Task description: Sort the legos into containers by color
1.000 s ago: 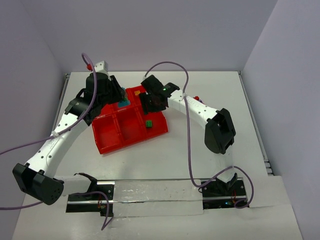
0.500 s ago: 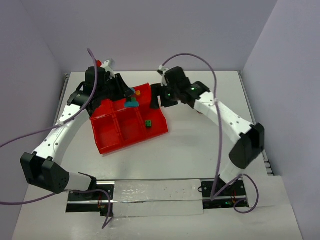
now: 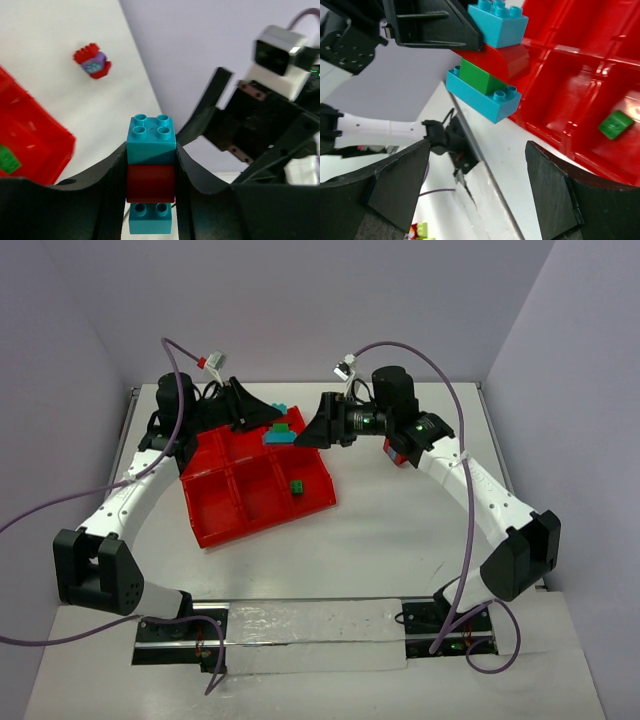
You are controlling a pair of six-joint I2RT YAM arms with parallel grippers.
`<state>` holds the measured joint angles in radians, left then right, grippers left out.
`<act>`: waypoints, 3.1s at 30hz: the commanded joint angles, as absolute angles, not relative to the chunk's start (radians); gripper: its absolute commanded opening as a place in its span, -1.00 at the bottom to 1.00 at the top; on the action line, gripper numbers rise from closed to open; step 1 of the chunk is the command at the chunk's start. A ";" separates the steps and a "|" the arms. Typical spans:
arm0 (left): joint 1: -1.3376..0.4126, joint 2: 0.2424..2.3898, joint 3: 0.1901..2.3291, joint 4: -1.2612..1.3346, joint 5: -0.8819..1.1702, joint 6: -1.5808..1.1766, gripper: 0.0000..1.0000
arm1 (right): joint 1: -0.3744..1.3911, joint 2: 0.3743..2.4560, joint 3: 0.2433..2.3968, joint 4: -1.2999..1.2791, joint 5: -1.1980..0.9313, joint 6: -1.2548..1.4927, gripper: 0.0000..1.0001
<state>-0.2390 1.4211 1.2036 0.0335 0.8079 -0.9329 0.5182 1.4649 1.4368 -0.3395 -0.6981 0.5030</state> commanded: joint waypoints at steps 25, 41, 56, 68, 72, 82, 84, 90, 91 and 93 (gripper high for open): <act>-0.224 1.378 1.058 0.643 0.878 -1.325 -1.00 | 0.529 1.562 1.358 0.215 -0.814 0.845 0.71; -0.224 1.384 1.051 0.653 0.867 -1.321 -1.00 | 0.558 1.605 1.345 0.382 -0.869 0.969 0.10; -0.214 1.398 1.110 0.580 0.868 -1.270 -1.00 | 0.561 1.598 1.307 0.234 -0.886 0.871 -1.00; -0.195 1.422 1.139 0.575 0.868 -1.265 -1.00 | 0.557 1.524 1.223 0.008 -0.926 0.691 -1.00; -0.163 1.404 1.156 0.466 0.858 -1.194 -1.00 | 0.507 1.473 1.226 -0.142 -0.807 0.620 -1.00; -0.135 1.355 1.292 -0.267 0.580 -0.702 -1.00 | 0.392 1.369 1.315 -0.584 -0.120 0.404 -1.00; -0.135 1.353 1.310 -0.326 0.542 -0.651 -1.00 | 0.391 1.371 1.296 -0.601 -0.001 0.406 -1.00; -0.138 1.378 1.364 -0.391 0.529 -0.582 -1.00 | 0.391 1.429 1.252 -0.607 0.119 0.422 -1.00; -0.142 1.391 1.377 -0.413 0.519 -0.575 -1.00 | 0.391 1.437 1.253 -0.607 0.138 0.426 -1.00; -0.154 1.408 1.405 -0.444 0.482 -0.555 -1.00 | 0.391 1.461 1.256 -0.609 0.183 0.437 -1.00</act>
<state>-0.1384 1.3908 1.3077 -0.3602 0.5518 -0.6410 0.3908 1.4218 1.2560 -0.5922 0.0318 0.4319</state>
